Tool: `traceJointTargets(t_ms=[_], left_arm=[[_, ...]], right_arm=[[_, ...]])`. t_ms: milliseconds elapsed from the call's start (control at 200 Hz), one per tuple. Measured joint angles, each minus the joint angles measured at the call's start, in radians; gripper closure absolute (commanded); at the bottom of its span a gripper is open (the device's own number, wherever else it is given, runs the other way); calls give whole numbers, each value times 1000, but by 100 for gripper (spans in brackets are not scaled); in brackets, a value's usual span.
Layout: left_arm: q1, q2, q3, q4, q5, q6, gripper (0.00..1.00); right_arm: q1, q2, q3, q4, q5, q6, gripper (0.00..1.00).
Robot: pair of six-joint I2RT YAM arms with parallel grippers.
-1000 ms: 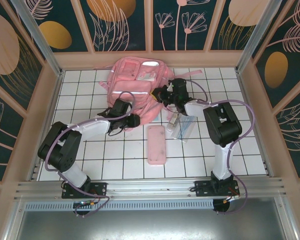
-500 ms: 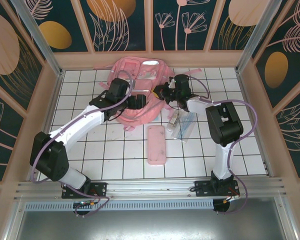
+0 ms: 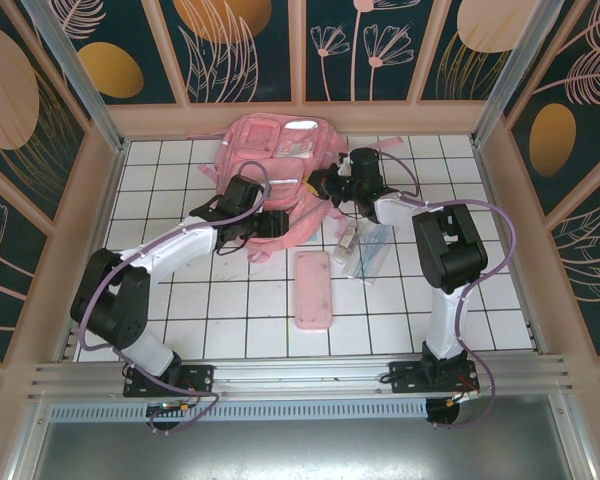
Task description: Pack the student bag
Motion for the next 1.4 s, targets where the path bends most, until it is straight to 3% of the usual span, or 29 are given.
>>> traceJointTargets(t_ms=[420,590,961,1396], left_arm=[[54,79,-39,254,221,-92,41],[54,77,-57,306,287,-121,53],[52,69,-56,254,262,-74,55],[46,158,47,160,180,6,90]], right_arm=[[-9,-20,0,-6,-2,0,100],[-12,-20,0,-6,-4,0,100],[-12,-20,0,-6,-5,1,100],[-10,-20,0,-6,-3,0,100]])
